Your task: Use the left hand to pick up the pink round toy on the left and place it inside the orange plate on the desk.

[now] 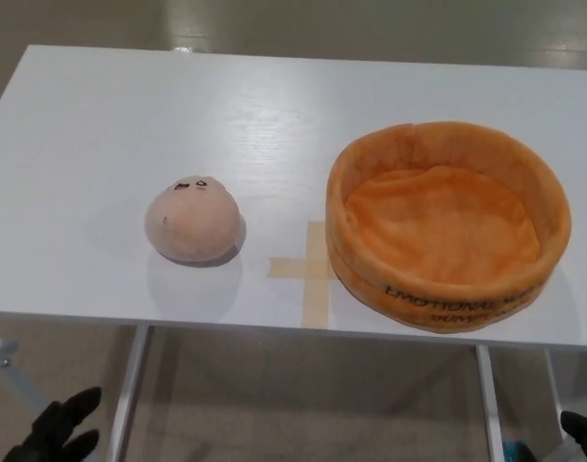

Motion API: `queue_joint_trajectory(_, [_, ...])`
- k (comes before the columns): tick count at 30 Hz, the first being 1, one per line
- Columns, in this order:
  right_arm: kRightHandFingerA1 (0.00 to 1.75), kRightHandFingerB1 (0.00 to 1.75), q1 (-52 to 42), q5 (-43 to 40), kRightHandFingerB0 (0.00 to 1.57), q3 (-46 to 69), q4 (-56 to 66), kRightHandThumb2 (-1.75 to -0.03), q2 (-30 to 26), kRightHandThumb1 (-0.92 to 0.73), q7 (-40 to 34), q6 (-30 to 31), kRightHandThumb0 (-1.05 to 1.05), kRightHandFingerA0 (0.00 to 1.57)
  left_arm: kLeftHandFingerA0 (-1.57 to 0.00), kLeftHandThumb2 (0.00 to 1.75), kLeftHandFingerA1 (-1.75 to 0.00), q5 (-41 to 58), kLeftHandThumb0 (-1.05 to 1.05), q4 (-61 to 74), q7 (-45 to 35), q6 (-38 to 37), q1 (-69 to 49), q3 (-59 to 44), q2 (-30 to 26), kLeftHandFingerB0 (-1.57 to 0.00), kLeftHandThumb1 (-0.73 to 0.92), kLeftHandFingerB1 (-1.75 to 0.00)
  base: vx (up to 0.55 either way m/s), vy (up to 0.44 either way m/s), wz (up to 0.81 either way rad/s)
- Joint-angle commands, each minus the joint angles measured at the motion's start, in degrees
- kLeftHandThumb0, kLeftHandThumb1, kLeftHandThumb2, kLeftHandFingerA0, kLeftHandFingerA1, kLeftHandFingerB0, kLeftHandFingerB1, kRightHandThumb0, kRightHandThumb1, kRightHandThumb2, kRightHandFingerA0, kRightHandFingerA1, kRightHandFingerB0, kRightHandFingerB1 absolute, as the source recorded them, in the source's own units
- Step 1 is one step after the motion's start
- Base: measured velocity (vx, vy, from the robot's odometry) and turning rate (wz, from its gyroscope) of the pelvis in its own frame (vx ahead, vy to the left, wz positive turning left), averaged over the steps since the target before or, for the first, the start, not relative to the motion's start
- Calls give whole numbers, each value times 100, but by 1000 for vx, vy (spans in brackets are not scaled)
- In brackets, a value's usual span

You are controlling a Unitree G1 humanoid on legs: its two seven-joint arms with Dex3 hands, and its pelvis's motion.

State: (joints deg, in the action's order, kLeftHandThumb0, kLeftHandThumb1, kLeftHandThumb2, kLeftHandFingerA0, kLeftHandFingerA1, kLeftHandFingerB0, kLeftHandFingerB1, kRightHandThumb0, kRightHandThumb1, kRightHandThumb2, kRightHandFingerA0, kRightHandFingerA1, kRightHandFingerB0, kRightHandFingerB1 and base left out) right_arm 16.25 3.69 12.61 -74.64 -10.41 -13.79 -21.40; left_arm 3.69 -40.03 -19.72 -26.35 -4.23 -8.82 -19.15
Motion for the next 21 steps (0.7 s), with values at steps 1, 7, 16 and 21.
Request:
queue_joint_trajectory(1, [89, 72, -3, 43, 6, -60, -65, -76, -69, -47, -39, -58, -54, 27, -16, 67, -36, 965, -52, 3127, -2284, -76, -1245, 712, -1120, -21, 43, -37, 0, 0, 0])
queue_joint_trajectory(7, [78, 62, 16, 32, 8, -66, -65, -95, -41, -38, -31, -70, -51, 35, -18, 71, -39, 1864, -57, 4546, -3207, 150, -1397, 817, -2005, -26, 44, -39, 0, 0, 0])
queue_joint_trajectory(16, [78, 62, 23, 31, 9, -89, -74, -95, -54, -36, -68, -61, -54, 36, -31, 55, -34, 2742, -51, 5763, -3585, 375, -1340, 709, -2627, -35, 51, -32, 0, 0, 0])
queue_joint_trajectory(21, [77, 61, 40, 11, 8, -91, -65, -94, -74, -38, 19, -16, -53, 34, -30, 55, -35, 3533, -41, 6319, -3142, 745, -1253, 349, -2454, -34, 47, -33, 0, 0, 0])
